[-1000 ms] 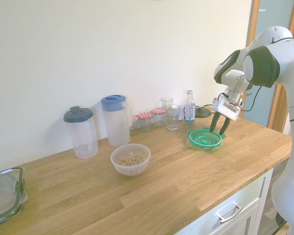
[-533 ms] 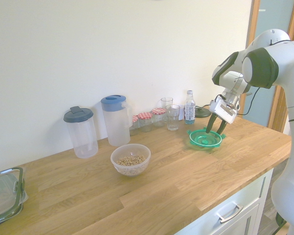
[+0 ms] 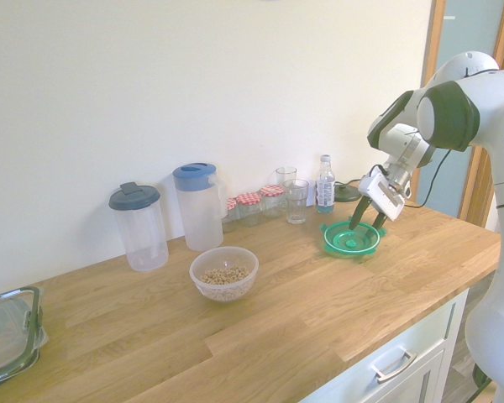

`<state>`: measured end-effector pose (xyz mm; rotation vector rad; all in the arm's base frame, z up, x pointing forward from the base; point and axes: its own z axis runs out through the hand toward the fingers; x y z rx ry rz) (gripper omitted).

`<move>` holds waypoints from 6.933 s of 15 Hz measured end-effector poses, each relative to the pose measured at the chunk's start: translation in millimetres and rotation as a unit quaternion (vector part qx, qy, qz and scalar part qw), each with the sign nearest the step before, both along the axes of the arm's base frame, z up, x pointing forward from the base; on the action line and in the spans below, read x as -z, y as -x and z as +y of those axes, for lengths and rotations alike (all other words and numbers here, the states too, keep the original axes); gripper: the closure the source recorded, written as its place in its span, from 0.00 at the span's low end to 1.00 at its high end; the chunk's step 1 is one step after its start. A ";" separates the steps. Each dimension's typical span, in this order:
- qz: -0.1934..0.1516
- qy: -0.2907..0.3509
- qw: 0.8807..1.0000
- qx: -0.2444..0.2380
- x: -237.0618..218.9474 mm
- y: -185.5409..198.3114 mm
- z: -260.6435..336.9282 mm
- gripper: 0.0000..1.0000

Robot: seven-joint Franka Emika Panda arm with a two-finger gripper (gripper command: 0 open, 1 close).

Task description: Cover the lid of food container

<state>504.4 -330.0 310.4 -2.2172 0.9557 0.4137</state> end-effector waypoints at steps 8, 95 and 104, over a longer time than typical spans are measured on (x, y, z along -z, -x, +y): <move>0.005 -0.009 1.000 -0.004 7.1 1.9 11.7 1.00; 0.021 0.902 0.427 0.053 -73.0 -13.2 681.7 1.00; 0.003 0.908 0.417 0.046 -58.1 -37.9 688.8 1.00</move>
